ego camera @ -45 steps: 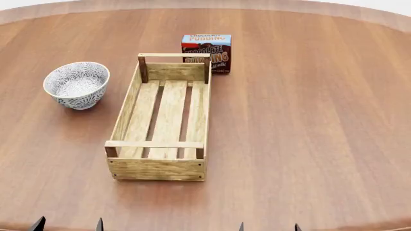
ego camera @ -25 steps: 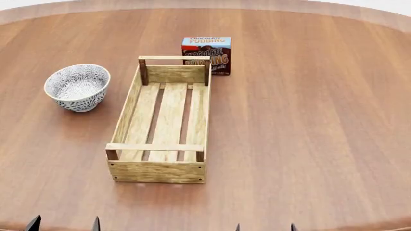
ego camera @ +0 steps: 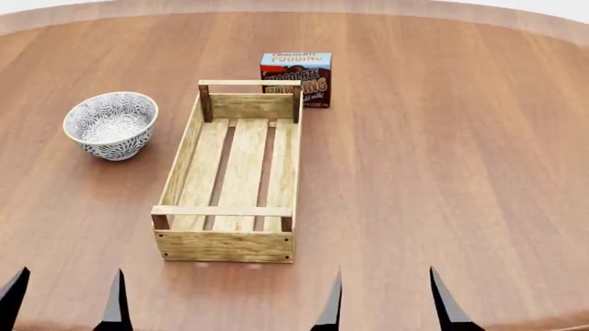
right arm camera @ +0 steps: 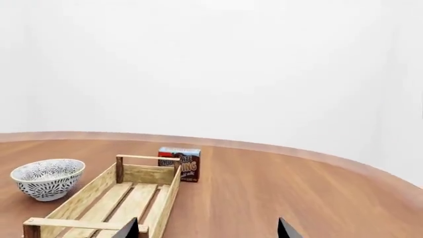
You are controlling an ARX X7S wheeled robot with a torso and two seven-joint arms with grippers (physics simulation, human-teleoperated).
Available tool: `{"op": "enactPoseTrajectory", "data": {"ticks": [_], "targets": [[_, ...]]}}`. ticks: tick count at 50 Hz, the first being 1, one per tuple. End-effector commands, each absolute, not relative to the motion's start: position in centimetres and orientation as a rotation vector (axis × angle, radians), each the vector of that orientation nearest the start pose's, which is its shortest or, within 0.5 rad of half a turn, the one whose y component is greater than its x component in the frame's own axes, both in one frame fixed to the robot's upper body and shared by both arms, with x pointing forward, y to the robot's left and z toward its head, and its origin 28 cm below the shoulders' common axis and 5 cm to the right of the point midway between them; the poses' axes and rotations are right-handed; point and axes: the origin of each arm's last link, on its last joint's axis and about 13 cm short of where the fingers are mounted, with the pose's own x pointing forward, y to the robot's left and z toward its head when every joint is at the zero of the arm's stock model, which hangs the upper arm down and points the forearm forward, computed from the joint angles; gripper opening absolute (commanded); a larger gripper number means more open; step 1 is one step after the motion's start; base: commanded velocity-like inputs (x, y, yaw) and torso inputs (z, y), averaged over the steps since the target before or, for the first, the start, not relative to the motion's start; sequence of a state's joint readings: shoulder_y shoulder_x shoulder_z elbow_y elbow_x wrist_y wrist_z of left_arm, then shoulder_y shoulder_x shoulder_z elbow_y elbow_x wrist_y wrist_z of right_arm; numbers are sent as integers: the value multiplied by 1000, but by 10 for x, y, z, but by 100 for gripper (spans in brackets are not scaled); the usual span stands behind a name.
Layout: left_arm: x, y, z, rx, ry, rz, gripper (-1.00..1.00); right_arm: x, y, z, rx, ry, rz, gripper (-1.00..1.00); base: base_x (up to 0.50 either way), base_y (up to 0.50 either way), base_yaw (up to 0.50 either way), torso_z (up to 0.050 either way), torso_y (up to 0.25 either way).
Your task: Pick up the bowl on the left and put it in the tray.
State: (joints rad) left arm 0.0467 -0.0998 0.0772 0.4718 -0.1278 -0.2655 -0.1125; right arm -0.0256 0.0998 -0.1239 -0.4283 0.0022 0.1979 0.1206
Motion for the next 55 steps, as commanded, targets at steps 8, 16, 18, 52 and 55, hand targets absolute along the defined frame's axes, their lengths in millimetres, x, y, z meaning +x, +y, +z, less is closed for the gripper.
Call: {"op": "enactPoseTrajectory", "data": {"ticks": [8,16,18,52,55], "targets": [[172,201,137,-82,-292,-46,100,170,-89,150,-50,-398,34,100,0,0,0,0,0],[157,200,160,-108,-356,-73,100,162,-87,164,-50,-443,49,100,0,0,0,0,0],[155,200,163,-108,-366,-73,100,160,-86,167,-51,-453,53,100,0,0,0,0,0],[150,200,160,-103,-377,-64,100,155,-86,176,-37,-478,66,100,213,0,0,0,0],[150,200,160,-101,-377,-64,100,155,-86,175,-35,-475,64,100,500,0,0,0,0]]}}
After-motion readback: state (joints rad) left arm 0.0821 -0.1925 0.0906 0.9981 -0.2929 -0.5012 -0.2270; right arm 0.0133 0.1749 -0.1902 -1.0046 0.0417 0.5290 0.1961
